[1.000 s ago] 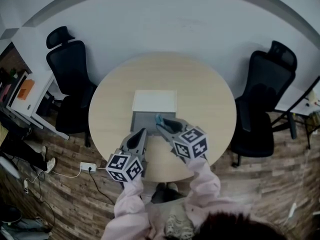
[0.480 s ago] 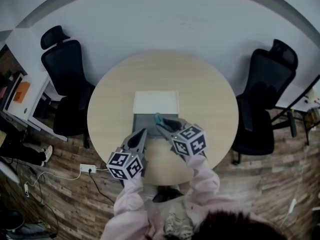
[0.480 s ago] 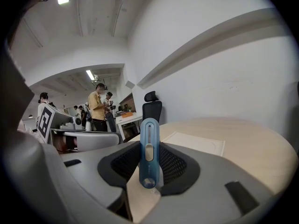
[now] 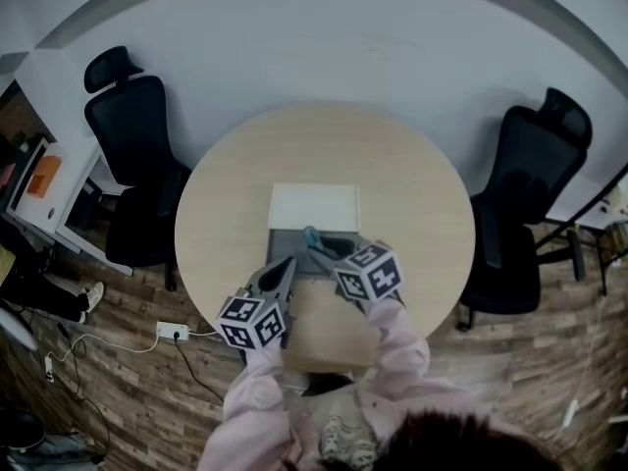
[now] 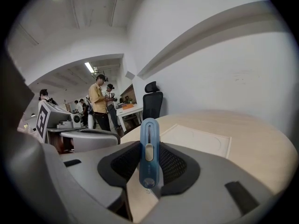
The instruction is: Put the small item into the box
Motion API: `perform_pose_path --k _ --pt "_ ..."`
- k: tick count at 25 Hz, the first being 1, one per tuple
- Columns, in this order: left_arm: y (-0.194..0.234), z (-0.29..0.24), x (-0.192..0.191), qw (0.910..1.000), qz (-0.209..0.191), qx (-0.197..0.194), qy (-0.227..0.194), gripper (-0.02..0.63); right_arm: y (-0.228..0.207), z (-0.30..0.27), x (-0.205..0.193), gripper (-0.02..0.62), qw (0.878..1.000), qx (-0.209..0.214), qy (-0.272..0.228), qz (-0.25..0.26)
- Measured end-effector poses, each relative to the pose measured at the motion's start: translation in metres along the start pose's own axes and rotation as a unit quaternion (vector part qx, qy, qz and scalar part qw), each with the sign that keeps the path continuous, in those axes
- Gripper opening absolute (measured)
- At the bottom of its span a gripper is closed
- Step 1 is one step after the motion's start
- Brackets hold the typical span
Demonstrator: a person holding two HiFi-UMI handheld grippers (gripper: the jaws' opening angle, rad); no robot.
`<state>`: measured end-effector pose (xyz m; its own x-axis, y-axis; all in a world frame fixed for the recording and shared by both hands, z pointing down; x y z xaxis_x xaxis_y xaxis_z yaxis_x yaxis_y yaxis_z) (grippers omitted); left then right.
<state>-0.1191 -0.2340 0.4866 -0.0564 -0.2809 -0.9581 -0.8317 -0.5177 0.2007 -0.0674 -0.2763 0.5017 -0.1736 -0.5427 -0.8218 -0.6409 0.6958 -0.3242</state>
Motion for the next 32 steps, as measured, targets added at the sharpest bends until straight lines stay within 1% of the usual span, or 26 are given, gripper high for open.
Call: perform_pose_path --k 8,16,23,32 --pt "0.008 -0.014 -0.018 0.9996 0.015 -0.010 0.023 0.011 -0.013 -0.020 -0.006 0.132 1.000 -0.001 0.027 -0.011" --pt "0.018 -0.019 -0.029 0.9988 0.027 -0.010 0.039 0.011 -0.020 -0.037 -0.012 0.132 0.998 0.005 0.064 -0.007" --pt "0.027 -0.024 -0.039 0.9979 0.040 -0.007 0.050 0.011 -0.029 -0.053 -0.027 0.132 0.995 0.006 0.100 -0.013" --pt "0.029 -0.032 -0.052 0.9964 0.058 -0.009 0.062 0.011 -0.039 -0.067 -0.041 0.132 0.989 0.008 0.146 -0.004"
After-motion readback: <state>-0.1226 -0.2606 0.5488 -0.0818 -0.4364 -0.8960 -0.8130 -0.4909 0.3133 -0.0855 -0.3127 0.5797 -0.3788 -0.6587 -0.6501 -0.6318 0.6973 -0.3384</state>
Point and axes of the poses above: the fingertips, and each gripper's own axes: z backward along the fingers, y to its left, x out of its top, the point moved 1 cm from there along z, backward along the fingers, and after that the axes turned 9 degrees about -z, right-handed, at the moved point
